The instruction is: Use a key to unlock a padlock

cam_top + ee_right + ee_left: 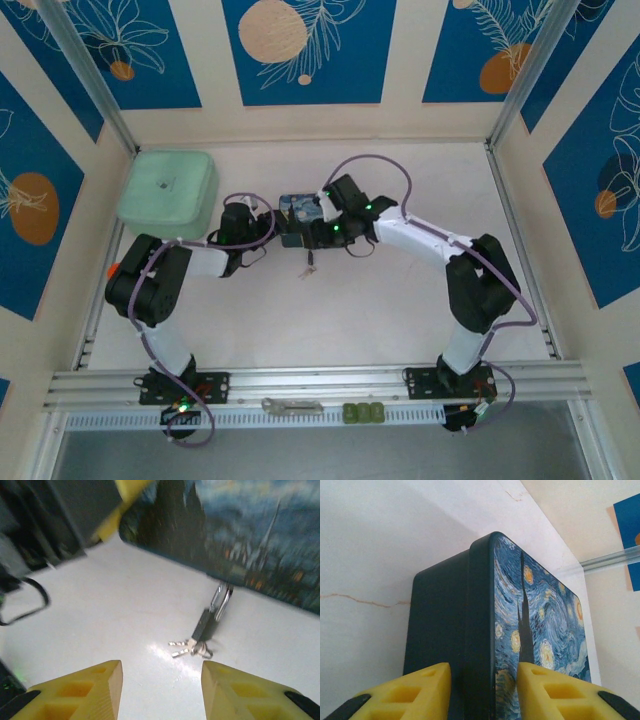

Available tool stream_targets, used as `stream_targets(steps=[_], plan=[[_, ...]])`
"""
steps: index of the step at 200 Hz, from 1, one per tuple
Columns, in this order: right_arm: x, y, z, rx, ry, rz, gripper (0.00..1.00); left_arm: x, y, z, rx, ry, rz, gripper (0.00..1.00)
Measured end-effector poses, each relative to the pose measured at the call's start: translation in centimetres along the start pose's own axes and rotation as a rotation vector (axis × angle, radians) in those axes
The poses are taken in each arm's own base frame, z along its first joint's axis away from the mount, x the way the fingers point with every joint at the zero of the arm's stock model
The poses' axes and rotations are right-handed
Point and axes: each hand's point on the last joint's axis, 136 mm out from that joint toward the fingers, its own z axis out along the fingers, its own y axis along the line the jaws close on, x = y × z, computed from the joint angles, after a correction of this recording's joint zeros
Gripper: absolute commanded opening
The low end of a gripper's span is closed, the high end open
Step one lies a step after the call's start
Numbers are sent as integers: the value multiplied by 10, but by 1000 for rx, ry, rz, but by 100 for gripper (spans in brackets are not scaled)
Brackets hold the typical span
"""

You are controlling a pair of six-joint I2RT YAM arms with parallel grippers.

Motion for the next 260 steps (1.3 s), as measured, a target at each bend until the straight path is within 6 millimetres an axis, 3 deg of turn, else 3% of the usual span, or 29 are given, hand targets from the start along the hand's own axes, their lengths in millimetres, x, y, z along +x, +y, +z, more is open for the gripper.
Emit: stream_targets(steps=[27,67,102,132,156,186,220,245,260], plan=[[16,-7,22,64,36,41,40,0,0,0,0,1,0,39],[18,-31,45,158,39,107,45,0,0,0,0,0,0,40],[26,-29,60,236,30,73,43,0,0,0,0,1,0,40],[31,-29,74,258,32,76,36,0,0,0,0,1,0,40],[29,-34,77,260,26,107,18,0,0,0,0,1,0,40],[19,-29,83,115,23,157,5,0,0,0,1,0,0,40],[0,-16,75,-191,-1,206,5,-2,-4,-2,9,-6,3,40],[-4,-12,69,-311,7,218,6,-5,-8,-4,18,-13,6,40],[-5,-12,67,-339,8,216,6,-4,-8,-4,16,-11,11,49]])
